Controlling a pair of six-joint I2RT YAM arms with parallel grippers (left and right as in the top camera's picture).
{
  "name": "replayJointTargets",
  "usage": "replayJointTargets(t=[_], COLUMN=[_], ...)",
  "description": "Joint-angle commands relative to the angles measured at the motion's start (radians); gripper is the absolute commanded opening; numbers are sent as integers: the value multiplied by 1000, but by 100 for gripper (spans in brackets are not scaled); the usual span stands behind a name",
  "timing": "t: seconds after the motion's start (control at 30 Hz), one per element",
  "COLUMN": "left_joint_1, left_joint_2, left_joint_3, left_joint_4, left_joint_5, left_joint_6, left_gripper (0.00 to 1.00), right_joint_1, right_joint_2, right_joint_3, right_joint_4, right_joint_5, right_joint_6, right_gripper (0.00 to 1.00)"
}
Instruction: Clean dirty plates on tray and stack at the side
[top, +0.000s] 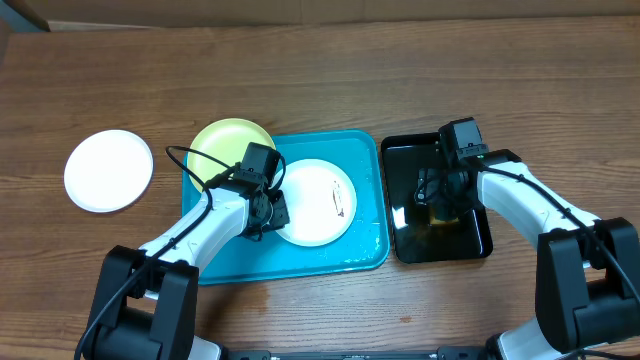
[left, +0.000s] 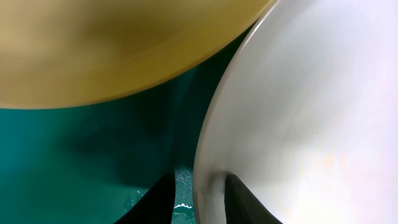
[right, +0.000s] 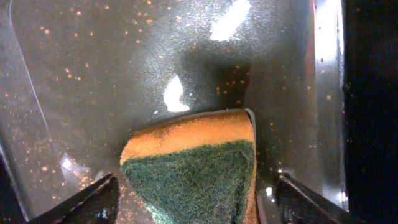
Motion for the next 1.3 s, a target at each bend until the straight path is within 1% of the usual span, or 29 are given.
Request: replayJointTargets(t=[0.0, 0.07, 0.1, 0.13, 0.17, 0.2, 0.23, 0.33, 0.43, 0.6, 0.67, 0.73, 0.8, 0.83, 1.03, 1.13, 1.17, 1.27], left_joint_1=[-4, -4, -4, -4, -4, -4, -4, -4, -4, -4, -4, -4, -4, -4, -4, -4, -4, -4], left_joint_2=[9, 9, 9, 9, 9, 9, 9, 9, 9, 9, 9, 9, 9, 9, 9, 9, 9, 9], left_joint_3=[-7, -7, -7, -7, -7, -6, -4, 0, 0, 0, 0, 0, 0, 0, 0, 5, 5, 5], left_joint_4=[3, 6, 6, 6, 6, 6, 4, 0, 1, 1, 0, 0, 0, 1, 5, 0, 0, 12], left_joint_5=[10, 16, 16, 17, 21, 23, 23, 23, 23, 23, 23, 23, 23, 23, 34, 35, 58, 106], left_joint_6=[-6, -6, -6, -6, -5, -5, -5, -5, -5, -5, -5, -5, -5, -5, -6, -10, -34, -85], left_gripper=[30, 30, 30, 32, 33, 33, 31, 20, 13, 5, 4, 4, 4, 6, 4, 4, 4, 4], right_joint_1=[-2, -2, -2, -2, -3, -5, -5, -4, -4, -4, -4, 2, 4, 4, 3, 3, 3, 3], right_joint_2=[0, 0, -5, -9, -19, -31, -43, -83, -120, -127, -130, -135, -134, -134, -134, -134, -134, -134], right_joint_3=[-5, -2, 6, 19, 39, 61, 81, 148, 186, 164, 167, 164, 163, 164, 166, 166, 166, 166], right_joint_4=[-5, -9, -18, -33, -54, -78, -100, -176, -234, -219, -286, -309, -285, -279, -224, -210, -209, -194], right_joint_5=[8, 9, 8, 9, 8, 8, 8, 7, 5, 14, -21, -25, 21, 34, -55, -151, -183, -170], right_joint_6=[-3, -8, -28, -34, -35, -34, -34, -33, -33, -26, -1, 22, 19, 18, 15, -1, -2, -3], right_gripper=[67, 40, 23, 14, 7, 4, 4, 4, 4, 4, 4, 4, 4, 4, 4, 4, 4, 4])
